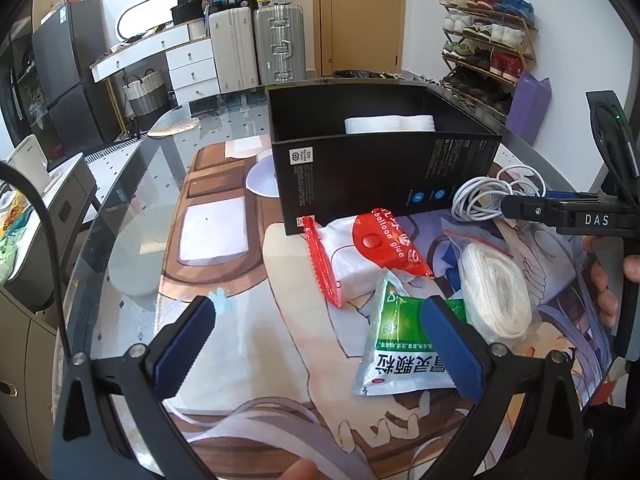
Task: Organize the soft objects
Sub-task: 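Move the right tool to the coiled white cable, then close the right tool on the white cable and lift it, then hold the cable with the right tool while the left tool grasps the green printed packet, then carry the white cable and green packet over the black box with both tools, then lower the cable and packet into the box and open both tools, then move the right tool to the ziplock bag of white rope and close on it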
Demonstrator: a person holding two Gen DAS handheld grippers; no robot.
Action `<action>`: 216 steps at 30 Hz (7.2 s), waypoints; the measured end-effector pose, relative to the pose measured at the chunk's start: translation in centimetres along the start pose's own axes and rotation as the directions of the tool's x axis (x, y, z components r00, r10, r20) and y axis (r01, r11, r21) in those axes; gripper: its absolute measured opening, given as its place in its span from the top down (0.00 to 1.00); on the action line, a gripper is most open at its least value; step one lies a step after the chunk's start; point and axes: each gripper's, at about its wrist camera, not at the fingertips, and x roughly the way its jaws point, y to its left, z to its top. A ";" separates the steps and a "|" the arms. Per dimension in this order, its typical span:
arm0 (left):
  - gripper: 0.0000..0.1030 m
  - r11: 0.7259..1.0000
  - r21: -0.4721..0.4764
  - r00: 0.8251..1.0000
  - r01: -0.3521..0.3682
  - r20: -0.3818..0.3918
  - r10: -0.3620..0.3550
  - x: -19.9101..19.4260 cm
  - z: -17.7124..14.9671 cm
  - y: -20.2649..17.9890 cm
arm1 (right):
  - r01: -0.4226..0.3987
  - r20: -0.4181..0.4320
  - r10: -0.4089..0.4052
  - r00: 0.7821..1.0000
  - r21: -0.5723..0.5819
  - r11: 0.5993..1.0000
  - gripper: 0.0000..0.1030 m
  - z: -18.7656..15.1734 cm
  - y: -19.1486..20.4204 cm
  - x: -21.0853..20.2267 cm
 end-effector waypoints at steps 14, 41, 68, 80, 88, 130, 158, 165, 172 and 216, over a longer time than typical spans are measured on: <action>0.00 1.000 0.001 1.000 -0.003 0.001 0.003 0.0 0.0 0.0 | -0.063 0.026 0.063 0.998 -0.028 0.998 0.32 -0.1 0.5 -0.4; 0.00 0.991 0.100 0.995 0.086 -0.052 -0.081 -1.0 -1.2 -3.3 | -0.154 0.140 0.164 0.976 -0.084 0.985 0.33 0.3 2.2 -4.6; 0.18 0.988 0.106 0.989 0.115 -0.103 -0.104 0.5 -1.0 -4.2 | -0.167 0.141 0.182 0.973 -0.106 0.980 0.33 0.2 2.8 -5.0; 0.45 0.980 0.127 0.986 0.151 -0.083 -0.142 -0.7 -1.1 -4.6 | -0.175 0.152 0.192 0.970 -0.118 0.978 0.33 0.3 3.1 -5.3; 0.45 0.983 0.085 0.987 0.162 -0.023 -0.161 -2.2 -0.3 -3.4 | -0.177 0.172 0.196 0.965 -0.124 0.976 0.33 0.2 3.1 -5.8; 0.45 0.996 0.015 0.986 0.085 0.140 -0.087 -1.1 9.8 1.4 | 0.006 0.236 0.049 0.970 -0.228 0.974 0.33 4.3 7.6 -6.5; 0.44 0.992 0.038 0.987 0.121 0.105 -0.124 1.9 12.7 1.8 | 0.036 0.179 0.035 0.983 -0.376 0.926 0.33 6.0 10.7 -2.0; 0.44 0.991 0.045 0.987 0.127 0.090 -0.131 2.9 13.0 1.5 | 0.012 0.165 0.059 0.985 -0.400 0.916 0.33 6.4 10.8 -1.0; 0.44 0.990 0.029 0.988 0.139 0.070 -0.141 4.1 12.9 1.6 | 0.009 0.160 0.059 0.985 -0.397 0.918 0.33 6.7 10.9 -0.5; 0.00 0.997 -0.072 0.995 0.010 0.100 -0.002 -0.5 5.0 1.9 | -0.052 0.101 0.084 0.991 -0.292 0.955 0.01 -1.9 7.4 -4.5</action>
